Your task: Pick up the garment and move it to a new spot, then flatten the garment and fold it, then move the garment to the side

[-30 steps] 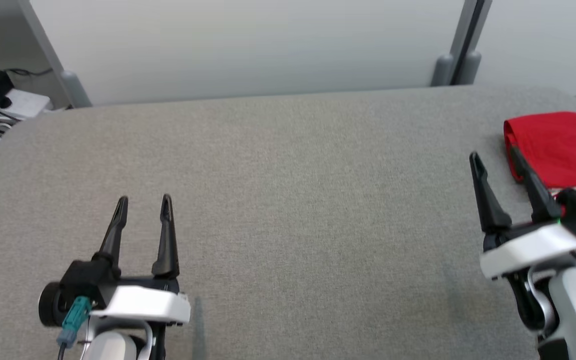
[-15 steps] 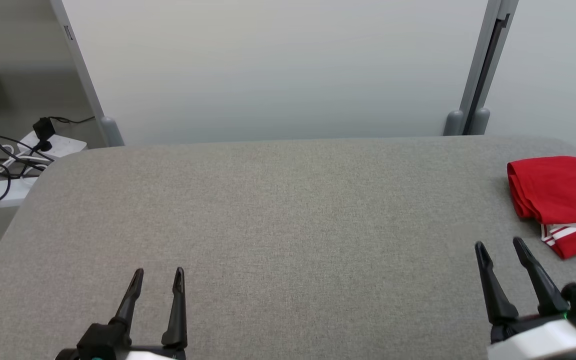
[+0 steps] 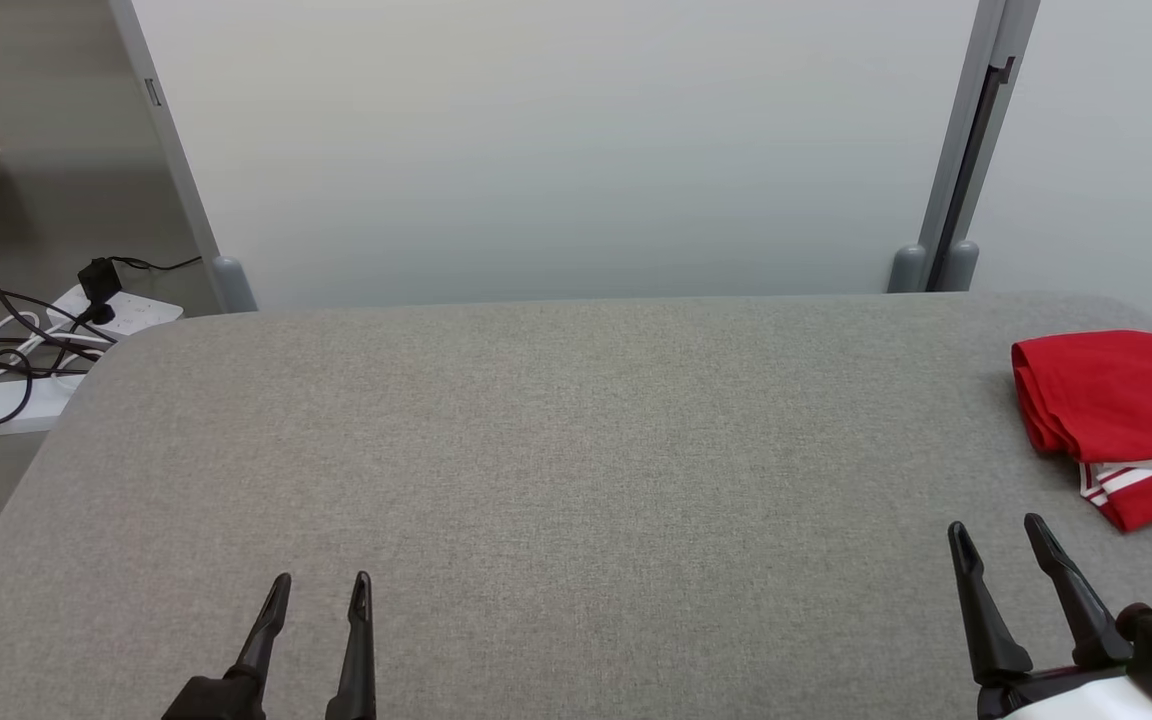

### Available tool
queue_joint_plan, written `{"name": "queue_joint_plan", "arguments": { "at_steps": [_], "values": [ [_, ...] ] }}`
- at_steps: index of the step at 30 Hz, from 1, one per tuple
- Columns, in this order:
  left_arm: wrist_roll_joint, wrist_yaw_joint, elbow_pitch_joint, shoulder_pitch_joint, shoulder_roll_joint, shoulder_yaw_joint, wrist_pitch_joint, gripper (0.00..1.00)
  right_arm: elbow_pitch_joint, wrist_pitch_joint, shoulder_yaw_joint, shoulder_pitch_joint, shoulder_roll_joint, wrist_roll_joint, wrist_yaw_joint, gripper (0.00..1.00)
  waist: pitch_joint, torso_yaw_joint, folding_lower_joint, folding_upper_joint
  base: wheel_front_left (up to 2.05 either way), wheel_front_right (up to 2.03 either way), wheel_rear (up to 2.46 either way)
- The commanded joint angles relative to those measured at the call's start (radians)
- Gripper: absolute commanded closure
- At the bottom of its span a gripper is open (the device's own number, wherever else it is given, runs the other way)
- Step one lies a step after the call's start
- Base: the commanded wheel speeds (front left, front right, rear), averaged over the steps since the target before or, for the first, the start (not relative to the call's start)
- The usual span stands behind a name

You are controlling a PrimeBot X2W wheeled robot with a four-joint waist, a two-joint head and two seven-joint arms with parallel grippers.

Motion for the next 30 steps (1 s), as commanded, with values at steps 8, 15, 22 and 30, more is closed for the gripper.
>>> {"name": "queue_joint_plan", "arguments": {
  "at_steps": [8,15,22,30],
  "values": [
    [-0.002,0.000,0.029,0.008,-0.003,0.001,0.001,1.00,0.034,0.003,0.007,0.010,0.012,-0.006,0.000,1.00,-0.002,-0.001,0.0000,0.0000,0.00,0.00,0.00],
    [-0.057,-0.007,0.064,0.012,-0.004,0.010,0.020,1.00,0.065,0.019,0.000,0.020,0.026,0.045,0.000,1.00,0.003,-0.001,0.0016,0.0000,0.00,0.00,0.00],
    [-0.125,-0.016,0.063,0.001,-0.004,0.019,0.036,1.00,0.067,0.037,-0.011,0.011,0.031,0.107,0.000,1.00,0.011,-0.001,0.0002,0.0000,0.00,0.00,0.00],
    [-0.215,-0.027,0.065,-0.015,-0.003,0.033,0.058,1.00,0.071,0.060,-0.025,-0.002,0.036,0.189,0.000,1.00,0.021,-0.001,0.0001,0.0000,0.00,0.00,0.00]
  ]
}}
